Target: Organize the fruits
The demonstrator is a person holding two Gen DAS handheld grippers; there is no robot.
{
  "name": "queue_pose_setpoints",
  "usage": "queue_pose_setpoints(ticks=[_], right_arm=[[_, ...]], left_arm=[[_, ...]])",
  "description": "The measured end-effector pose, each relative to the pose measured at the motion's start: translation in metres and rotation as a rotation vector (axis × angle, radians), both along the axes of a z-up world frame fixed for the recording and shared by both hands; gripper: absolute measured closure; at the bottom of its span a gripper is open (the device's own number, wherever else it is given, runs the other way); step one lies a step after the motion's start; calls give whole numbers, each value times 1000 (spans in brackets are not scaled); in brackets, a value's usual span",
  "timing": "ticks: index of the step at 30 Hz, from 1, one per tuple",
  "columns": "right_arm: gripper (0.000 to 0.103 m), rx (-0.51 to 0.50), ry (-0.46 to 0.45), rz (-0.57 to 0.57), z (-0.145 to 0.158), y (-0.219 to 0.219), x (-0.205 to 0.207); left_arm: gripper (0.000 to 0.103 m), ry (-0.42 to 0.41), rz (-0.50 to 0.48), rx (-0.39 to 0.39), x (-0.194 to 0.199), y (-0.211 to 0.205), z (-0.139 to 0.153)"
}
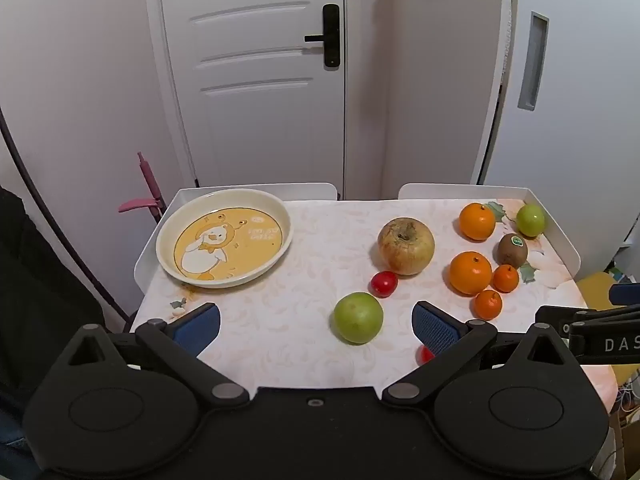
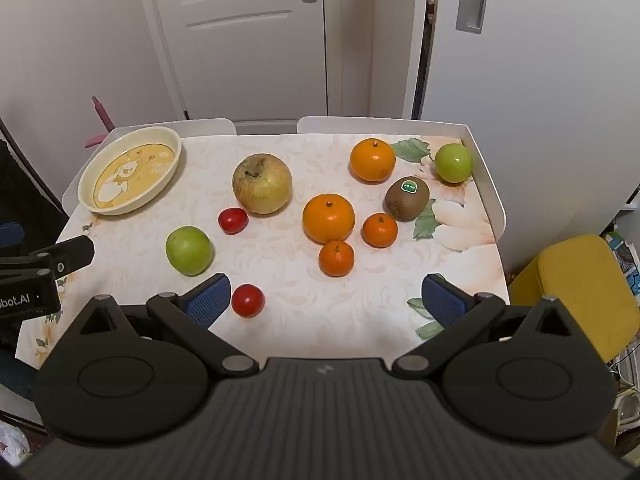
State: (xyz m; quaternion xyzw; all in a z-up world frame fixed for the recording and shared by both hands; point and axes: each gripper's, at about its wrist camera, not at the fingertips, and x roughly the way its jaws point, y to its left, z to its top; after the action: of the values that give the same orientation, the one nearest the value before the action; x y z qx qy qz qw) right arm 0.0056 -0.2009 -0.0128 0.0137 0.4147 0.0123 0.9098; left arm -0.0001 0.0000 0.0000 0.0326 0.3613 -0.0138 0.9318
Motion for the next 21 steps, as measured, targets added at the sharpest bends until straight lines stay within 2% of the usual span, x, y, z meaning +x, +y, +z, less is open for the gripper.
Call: queue_pose_setpoints(ticks=[21], right_arm=[[0,8,-10,1,1,0,-1]], left_arm=[[0,-6,5,5,0,3,-2]])
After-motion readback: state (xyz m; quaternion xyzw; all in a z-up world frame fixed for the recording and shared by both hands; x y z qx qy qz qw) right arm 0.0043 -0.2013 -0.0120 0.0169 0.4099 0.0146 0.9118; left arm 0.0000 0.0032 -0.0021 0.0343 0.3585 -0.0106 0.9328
